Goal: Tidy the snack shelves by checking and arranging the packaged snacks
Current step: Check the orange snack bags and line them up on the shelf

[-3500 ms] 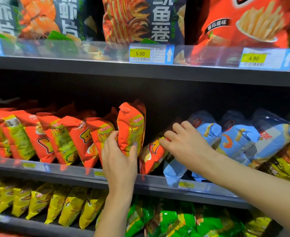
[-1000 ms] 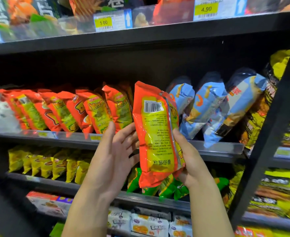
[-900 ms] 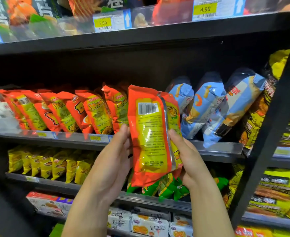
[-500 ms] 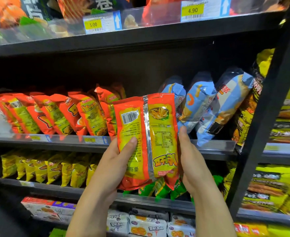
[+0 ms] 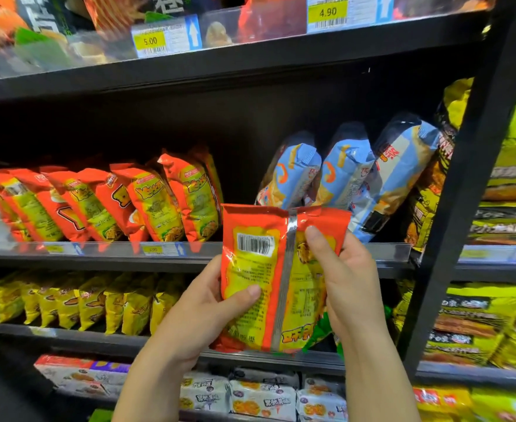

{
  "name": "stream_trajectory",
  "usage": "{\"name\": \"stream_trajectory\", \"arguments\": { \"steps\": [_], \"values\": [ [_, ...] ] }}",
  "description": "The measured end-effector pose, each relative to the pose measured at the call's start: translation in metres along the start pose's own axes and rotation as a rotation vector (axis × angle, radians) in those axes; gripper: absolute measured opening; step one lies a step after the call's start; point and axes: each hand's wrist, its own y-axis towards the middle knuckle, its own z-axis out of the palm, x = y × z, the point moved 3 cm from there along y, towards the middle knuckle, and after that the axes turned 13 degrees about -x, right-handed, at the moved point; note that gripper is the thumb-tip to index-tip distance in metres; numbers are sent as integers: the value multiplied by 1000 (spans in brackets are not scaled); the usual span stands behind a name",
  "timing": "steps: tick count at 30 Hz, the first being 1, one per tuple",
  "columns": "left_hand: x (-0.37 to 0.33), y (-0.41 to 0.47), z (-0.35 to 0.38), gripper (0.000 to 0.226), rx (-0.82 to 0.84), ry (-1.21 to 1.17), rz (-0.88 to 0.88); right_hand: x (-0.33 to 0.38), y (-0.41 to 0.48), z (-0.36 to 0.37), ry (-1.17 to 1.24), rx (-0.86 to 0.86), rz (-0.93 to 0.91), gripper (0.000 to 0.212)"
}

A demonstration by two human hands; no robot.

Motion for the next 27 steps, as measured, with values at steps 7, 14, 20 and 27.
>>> {"name": "stream_trajectory", "arguments": {
  "steps": [7,14,20,27],
  "values": [
    [-7,8,-1,58,-194,-217,61,-9,-3,-3,-99,35,5,7],
    [-11,12,6,16,-346,-200,165,-11,-4,-1,-131,7,33,39],
    [-6,13,7,16,-319,-197,171,-14,-5,-3,-145,-39,63,46],
    [-3,16,10,18,-362,-285,94,-13,-5,-11,-117,66,85,44]
  ]
}}
